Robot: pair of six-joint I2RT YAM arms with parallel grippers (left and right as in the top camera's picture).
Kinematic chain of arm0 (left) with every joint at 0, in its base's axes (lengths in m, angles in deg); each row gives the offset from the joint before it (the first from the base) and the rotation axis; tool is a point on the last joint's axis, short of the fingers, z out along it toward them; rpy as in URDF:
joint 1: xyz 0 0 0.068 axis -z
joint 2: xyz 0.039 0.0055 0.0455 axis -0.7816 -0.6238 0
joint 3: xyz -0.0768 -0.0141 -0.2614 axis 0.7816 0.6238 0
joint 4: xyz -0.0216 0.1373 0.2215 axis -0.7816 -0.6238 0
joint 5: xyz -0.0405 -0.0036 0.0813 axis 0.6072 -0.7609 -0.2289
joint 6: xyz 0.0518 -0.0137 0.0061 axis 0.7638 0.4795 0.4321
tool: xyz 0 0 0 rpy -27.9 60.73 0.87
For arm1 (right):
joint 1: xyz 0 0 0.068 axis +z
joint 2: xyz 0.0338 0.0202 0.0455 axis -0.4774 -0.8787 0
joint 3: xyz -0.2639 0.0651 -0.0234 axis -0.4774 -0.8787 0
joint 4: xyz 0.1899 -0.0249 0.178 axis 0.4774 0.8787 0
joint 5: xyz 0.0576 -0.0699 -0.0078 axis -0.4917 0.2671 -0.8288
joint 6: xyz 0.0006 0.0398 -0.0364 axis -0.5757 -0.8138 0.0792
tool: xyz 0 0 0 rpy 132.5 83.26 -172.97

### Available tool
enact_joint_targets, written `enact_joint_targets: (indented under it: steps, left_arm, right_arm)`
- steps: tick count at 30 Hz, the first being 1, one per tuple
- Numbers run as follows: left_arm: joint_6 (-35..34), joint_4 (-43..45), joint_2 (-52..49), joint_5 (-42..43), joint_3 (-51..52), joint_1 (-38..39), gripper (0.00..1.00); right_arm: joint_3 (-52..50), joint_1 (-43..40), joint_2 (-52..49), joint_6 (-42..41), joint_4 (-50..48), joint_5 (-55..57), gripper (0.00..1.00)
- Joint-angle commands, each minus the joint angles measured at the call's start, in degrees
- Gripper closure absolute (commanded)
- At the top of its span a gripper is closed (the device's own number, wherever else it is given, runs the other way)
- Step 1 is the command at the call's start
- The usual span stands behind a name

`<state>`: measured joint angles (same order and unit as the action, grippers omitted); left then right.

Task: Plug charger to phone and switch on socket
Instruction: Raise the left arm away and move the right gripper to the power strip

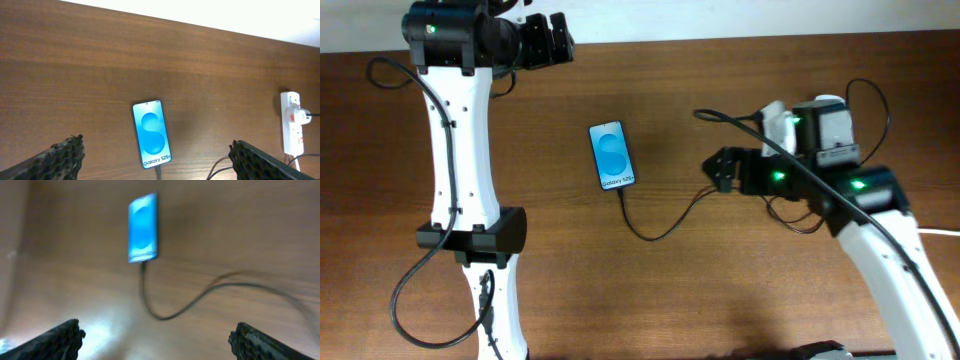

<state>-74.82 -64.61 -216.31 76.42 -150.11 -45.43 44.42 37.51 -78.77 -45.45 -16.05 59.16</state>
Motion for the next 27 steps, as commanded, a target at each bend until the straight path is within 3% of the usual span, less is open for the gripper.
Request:
enact_joint_targets:
  steps: [1, 9, 16, 27]
  left_arm:
    - [0.59, -1.16, 0.63, -1.44, -0.37, -0.15, 0.01]
    - [0.57, -1.29, 0.63, -5.14, -0.37, -0.13, 0.01]
    - [0.57, -1.29, 0.63, -5.14, -0.37, -0.13, 0.01]
    - [0.57, -1.29, 0.63, -5.14, -0.37, -0.13, 0.01]
  right_arm:
    - [5.14, -4.48, 3.61, 1.49, 3.54, 9.92, 0.01]
    - [9.66, -26.12, 6.80, 4.13, 7.21, 5.70, 0.02]
    - [10.03, -46.73, 3.72, 4.90, 1.60, -5.20, 0.02]
    - [10.36, -56.00, -13.77, 0.04, -9.40, -7.61, 0.01]
